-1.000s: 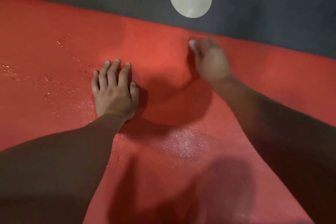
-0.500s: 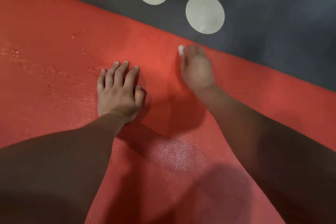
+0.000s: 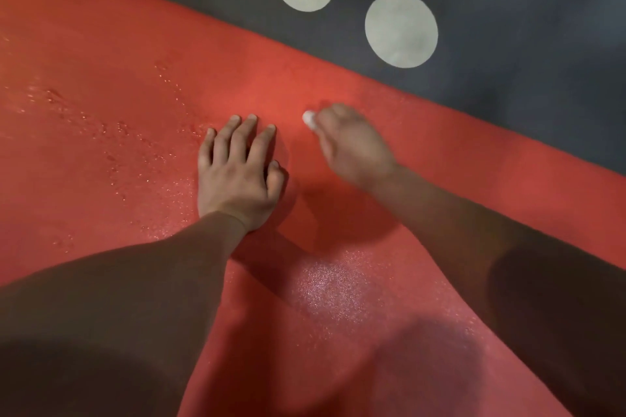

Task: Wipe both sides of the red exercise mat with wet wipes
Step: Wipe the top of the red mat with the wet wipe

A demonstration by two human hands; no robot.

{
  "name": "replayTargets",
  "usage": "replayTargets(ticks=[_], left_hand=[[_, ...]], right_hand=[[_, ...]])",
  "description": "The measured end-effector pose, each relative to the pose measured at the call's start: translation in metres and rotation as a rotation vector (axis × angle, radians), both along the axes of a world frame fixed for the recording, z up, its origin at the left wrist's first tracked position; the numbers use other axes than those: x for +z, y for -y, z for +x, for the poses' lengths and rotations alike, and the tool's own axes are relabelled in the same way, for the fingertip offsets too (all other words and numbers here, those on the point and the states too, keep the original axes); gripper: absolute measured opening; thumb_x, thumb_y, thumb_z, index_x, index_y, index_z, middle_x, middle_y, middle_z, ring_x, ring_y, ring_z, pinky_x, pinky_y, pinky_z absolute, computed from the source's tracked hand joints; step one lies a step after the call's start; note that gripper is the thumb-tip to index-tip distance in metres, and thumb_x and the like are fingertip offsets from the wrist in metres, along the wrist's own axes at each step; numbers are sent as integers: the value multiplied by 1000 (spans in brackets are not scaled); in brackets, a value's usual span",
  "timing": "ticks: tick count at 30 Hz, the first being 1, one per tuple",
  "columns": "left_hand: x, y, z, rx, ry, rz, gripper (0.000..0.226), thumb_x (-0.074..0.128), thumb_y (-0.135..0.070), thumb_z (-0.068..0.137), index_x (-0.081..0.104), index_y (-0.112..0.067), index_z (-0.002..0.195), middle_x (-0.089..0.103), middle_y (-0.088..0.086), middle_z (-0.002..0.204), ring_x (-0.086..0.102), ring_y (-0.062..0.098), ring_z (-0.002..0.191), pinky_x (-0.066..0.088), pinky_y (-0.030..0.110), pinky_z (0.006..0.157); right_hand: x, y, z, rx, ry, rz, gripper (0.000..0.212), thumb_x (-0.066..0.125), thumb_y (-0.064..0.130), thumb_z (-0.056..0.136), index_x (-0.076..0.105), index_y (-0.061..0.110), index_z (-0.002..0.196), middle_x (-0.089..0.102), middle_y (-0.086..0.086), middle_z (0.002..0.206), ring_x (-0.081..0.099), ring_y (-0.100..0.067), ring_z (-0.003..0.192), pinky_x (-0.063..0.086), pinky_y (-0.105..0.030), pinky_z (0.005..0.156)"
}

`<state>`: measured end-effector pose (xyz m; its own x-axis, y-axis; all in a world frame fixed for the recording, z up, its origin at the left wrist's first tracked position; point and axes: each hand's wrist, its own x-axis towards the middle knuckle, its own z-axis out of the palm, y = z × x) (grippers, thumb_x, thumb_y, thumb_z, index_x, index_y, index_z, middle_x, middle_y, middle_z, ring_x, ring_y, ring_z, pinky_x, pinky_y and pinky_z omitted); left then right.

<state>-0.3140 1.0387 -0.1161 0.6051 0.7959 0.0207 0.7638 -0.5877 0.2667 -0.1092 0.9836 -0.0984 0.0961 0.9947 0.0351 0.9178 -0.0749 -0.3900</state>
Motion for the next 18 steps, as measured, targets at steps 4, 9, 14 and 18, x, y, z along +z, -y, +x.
replayTargets(ticks=[4,9,14,18], left_hand=[[0,0,-1,7,-5,-1,59,45,-43,91,48,-27,148,39,3,158,24,24,151,11,48,125],[1,-1,-2,2,-6,-7,60,44,-43,91,47,-26,148,39,3,158,24,24,151,11,49,125],[0,-1,-1,5,4,-11,61,45,-44,90,48,-27,148,39,3,158,25,24,151,11,49,125],[0,-1,-2,0,13,-5,60,44,-44,91,48,-26,148,40,3,158,25,25,151,11,49,125]], right_hand=[[3,-5,25,-60,52,-3,24,47,24,102,62,6,98,61,-18,90,58,-37,85,42,-42,80],[-2,-38,39,-497,95,42,28,47,24,102,60,1,94,62,-21,90,58,-37,81,38,-37,71],[-1,-15,0,90,11,-34,12,54,13,96,63,6,99,59,-16,84,56,-35,81,41,-41,76],[-1,-40,32,-339,123,48,29,48,27,103,61,3,94,62,-21,88,59,-39,81,39,-42,74]])
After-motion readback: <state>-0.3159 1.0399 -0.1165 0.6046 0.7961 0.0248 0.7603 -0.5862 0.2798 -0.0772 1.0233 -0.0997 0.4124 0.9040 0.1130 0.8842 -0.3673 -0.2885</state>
